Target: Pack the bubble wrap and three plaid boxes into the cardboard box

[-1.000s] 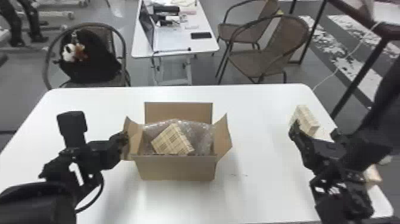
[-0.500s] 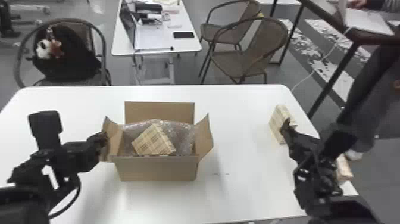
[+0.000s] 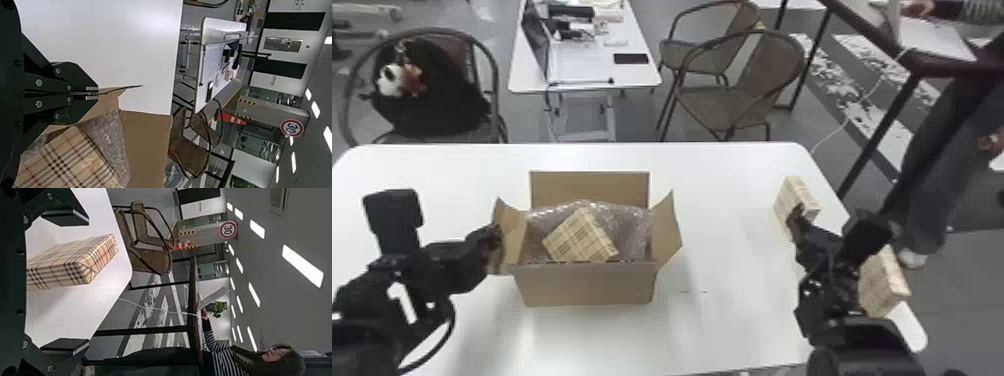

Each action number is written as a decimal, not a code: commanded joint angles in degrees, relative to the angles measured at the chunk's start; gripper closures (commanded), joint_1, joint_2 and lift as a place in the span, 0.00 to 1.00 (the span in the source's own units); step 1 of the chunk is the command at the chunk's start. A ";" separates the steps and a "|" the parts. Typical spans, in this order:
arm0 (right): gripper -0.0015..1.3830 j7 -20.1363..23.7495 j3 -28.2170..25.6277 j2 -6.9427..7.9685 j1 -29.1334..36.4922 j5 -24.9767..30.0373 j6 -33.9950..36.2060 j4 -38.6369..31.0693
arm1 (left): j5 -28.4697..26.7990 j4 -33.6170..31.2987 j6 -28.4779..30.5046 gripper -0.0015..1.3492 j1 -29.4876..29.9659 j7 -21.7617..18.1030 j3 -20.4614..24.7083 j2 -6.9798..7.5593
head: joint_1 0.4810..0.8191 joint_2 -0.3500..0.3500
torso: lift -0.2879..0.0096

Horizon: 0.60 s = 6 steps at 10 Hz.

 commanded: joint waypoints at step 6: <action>0.15 6.75 1.54 -1.04 -7.94 -4.95 -0.54 12.83 | 0.39 0.09 -0.19 0.90 0.94 0.00 0.22 -0.24 | 0.63 0.35 | 0.66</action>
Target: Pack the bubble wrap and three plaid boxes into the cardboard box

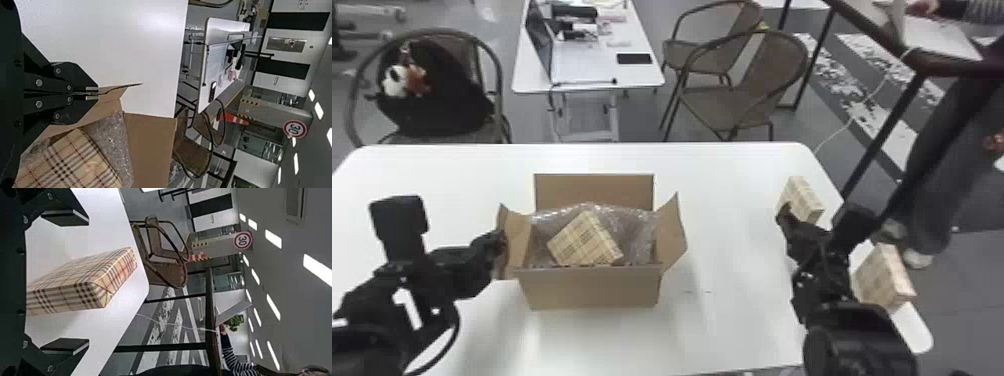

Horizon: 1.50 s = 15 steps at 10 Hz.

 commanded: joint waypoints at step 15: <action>0.91 5.53 -0.26 -2.16 -2.64 -0.21 0.53 4.35 | 0.21 0.23 -0.83 0.90 0.29 -0.18 0.11 -0.24 | 0.63 0.34 | 0.66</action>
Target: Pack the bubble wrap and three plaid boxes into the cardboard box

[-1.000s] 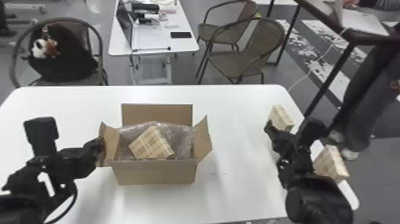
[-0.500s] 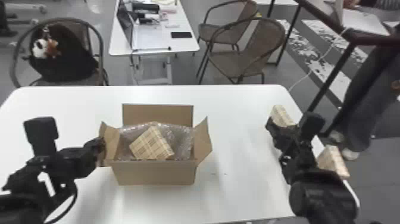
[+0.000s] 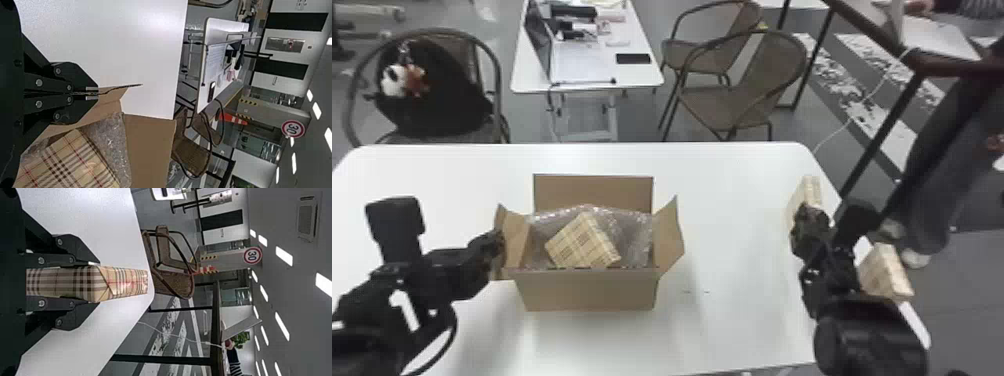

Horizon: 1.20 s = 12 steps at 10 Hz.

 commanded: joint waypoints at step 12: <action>0.91 22.43 12.13 -4.19 -9.14 -37.82 52.08 -43.40 | -1.09 0.53 -0.25 0.90 -0.53 0.00 -0.84 -0.24 | 0.63 0.87 | 0.66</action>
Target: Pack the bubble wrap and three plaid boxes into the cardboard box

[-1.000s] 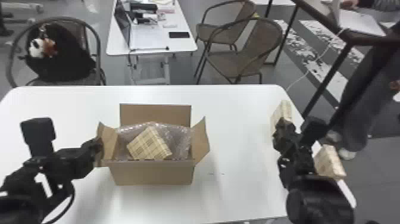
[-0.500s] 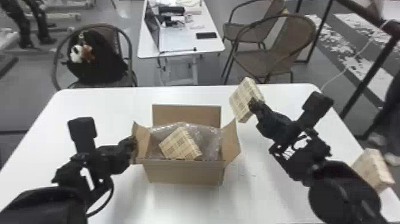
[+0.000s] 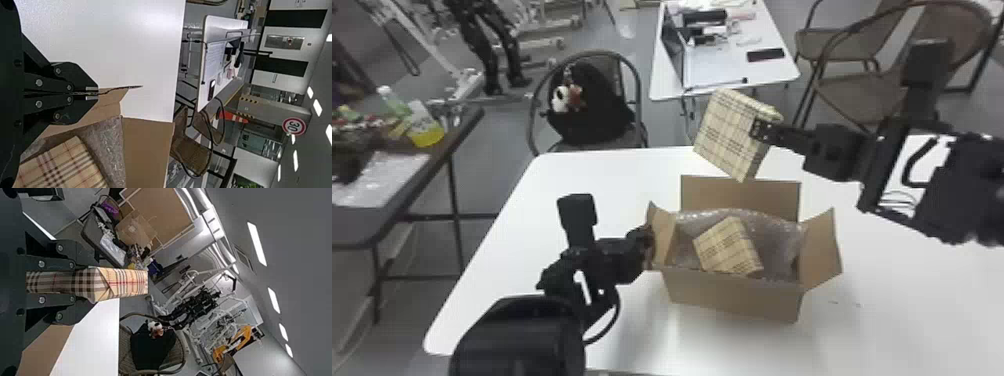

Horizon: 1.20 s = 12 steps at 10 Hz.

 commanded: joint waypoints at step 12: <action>0.08 -4.66 -5.39 1.49 -2.14 1.69 15.86 -3.29 | -0.12 -0.05 -0.04 0.90 -0.06 -0.02 -0.08 -0.23 | 0.63 0.90 | 0.66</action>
